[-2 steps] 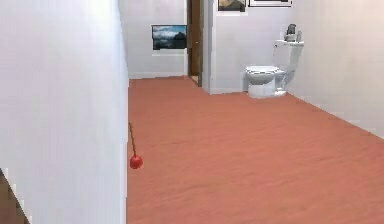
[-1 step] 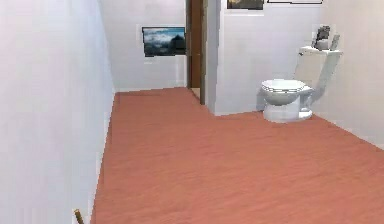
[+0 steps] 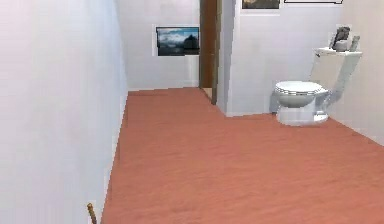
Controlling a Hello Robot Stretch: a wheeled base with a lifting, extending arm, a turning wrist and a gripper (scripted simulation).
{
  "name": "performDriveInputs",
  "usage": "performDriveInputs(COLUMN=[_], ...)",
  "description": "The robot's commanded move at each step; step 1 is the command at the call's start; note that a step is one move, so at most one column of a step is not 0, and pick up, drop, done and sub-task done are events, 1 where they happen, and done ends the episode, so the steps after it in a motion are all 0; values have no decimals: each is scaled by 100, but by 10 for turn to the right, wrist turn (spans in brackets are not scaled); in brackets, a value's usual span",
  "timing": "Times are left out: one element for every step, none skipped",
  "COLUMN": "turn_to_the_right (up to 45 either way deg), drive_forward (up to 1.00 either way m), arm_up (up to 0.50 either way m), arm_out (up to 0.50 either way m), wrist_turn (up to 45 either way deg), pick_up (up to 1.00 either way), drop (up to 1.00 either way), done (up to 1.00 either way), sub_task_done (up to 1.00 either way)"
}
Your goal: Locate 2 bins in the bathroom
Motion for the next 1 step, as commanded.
performDriveInputs(turn_to_the_right=[0], drive_forward=[100], arm_up=[0], arm_out=[0], wrist_turn=[0], pick_up=[0], drop=[0], done=[0], sub_task_done=[0])
